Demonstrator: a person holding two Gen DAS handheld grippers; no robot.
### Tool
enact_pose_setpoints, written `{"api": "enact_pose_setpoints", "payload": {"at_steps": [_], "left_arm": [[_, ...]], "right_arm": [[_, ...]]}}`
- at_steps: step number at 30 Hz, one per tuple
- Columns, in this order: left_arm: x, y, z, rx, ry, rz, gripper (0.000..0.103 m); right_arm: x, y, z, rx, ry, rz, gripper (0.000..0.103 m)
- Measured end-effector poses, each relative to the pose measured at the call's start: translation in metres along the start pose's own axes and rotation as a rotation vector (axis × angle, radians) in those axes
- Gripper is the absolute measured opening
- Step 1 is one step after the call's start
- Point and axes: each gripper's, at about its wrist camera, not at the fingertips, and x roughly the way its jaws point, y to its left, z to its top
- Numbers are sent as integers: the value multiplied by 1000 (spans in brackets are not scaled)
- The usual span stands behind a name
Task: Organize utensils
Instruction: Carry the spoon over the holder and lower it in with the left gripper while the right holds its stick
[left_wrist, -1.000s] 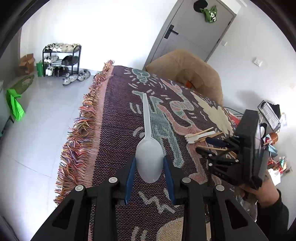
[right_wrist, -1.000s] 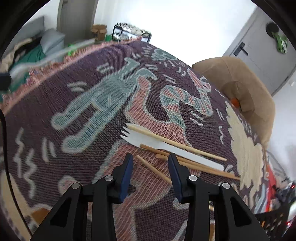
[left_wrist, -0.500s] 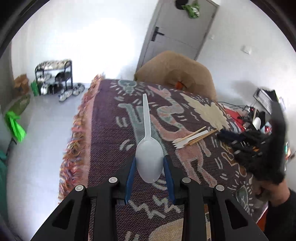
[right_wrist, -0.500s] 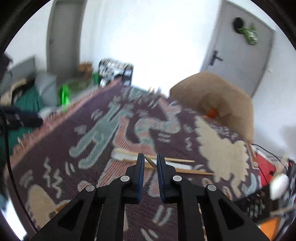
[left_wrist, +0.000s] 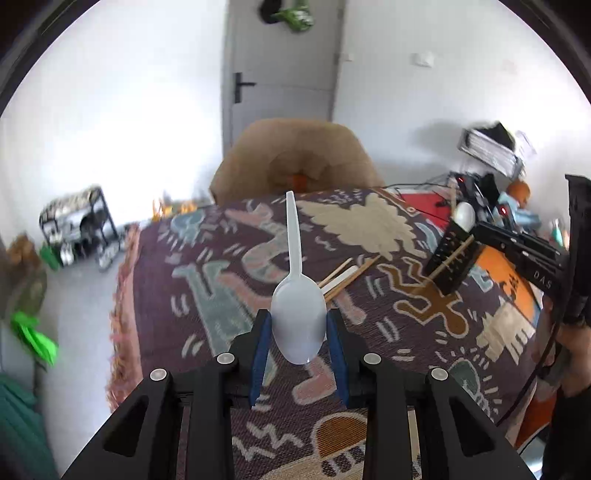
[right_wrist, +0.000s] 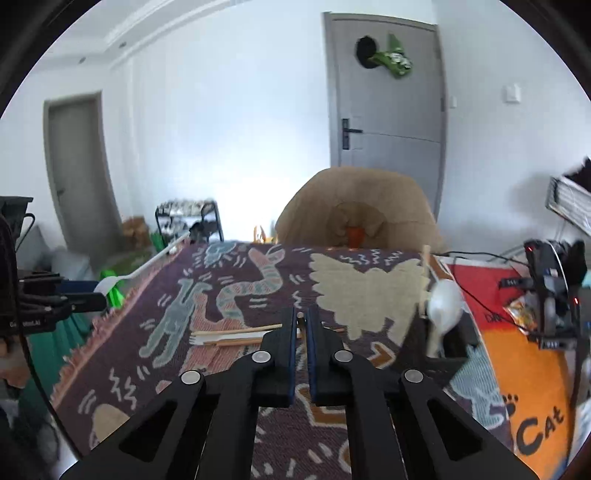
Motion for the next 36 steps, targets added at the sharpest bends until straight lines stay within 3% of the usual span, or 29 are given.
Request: {"api": "enact_pose_setpoints", "payload": {"at_steps": [3, 13, 24, 36], "left_arm": [[-10, -27, 14, 107, 5, 0, 32], [-21, -86, 57, 313, 60, -13, 32], [-2, -149, 91, 534, 197, -24, 32], [30, -217, 106, 811, 388, -50, 32]], "right_arm": [[-13, -12, -3, 32, -30, -7, 6], [-56, -55, -11, 117, -116, -21, 6], [-97, -114, -9, 224, -206, -65, 6], [-108, -140, -13, 249, -234, -72, 6]]}}
